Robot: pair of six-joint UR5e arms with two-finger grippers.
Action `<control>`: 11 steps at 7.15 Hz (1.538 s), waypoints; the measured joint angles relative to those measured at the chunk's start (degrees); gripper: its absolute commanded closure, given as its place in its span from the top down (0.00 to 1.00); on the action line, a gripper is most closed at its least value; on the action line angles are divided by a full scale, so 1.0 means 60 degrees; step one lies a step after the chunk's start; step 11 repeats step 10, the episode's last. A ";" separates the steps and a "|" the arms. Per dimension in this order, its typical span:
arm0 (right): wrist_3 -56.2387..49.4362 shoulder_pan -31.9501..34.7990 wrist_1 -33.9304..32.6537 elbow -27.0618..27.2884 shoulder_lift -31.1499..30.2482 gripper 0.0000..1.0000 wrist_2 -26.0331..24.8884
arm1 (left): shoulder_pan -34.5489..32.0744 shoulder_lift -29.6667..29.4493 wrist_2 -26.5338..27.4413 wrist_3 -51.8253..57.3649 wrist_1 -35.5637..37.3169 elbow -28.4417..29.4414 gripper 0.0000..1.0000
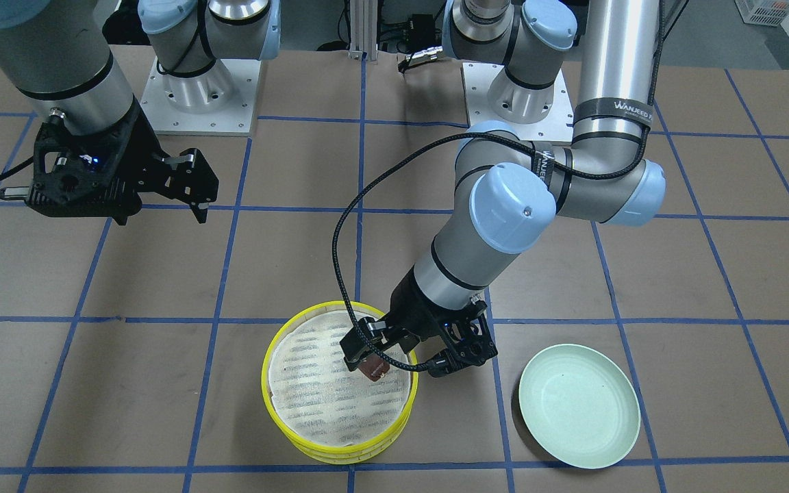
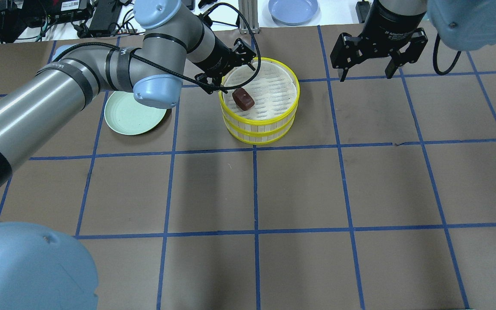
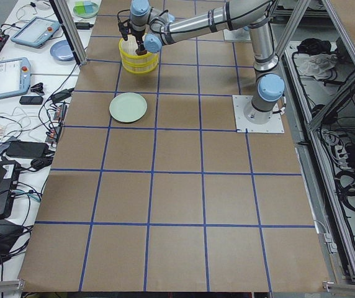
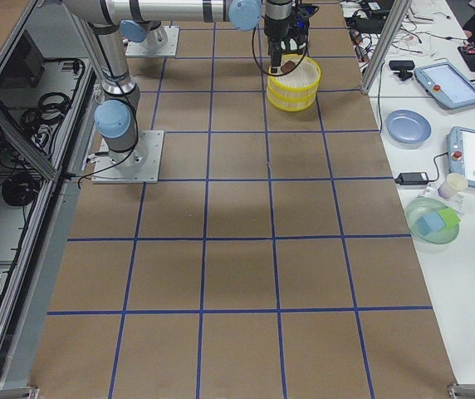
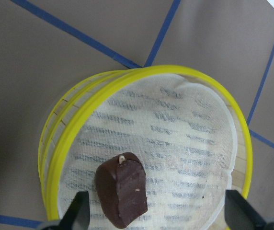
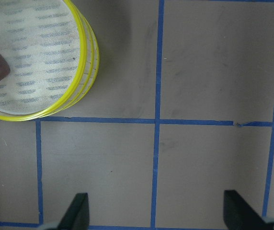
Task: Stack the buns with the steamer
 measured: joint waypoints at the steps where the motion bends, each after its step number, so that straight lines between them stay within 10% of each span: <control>1: 0.0008 0.0001 0.0001 0.0005 0.0008 1.00 0.0002 | 0.0094 0.0221 0.0383 0.0876 -0.0591 0.0128 1.00; 11: -0.0036 0.0002 0.0025 0.0007 0.0085 1.00 0.0008 | 0.2075 0.2997 0.3747 0.5586 -0.6032 0.0468 1.00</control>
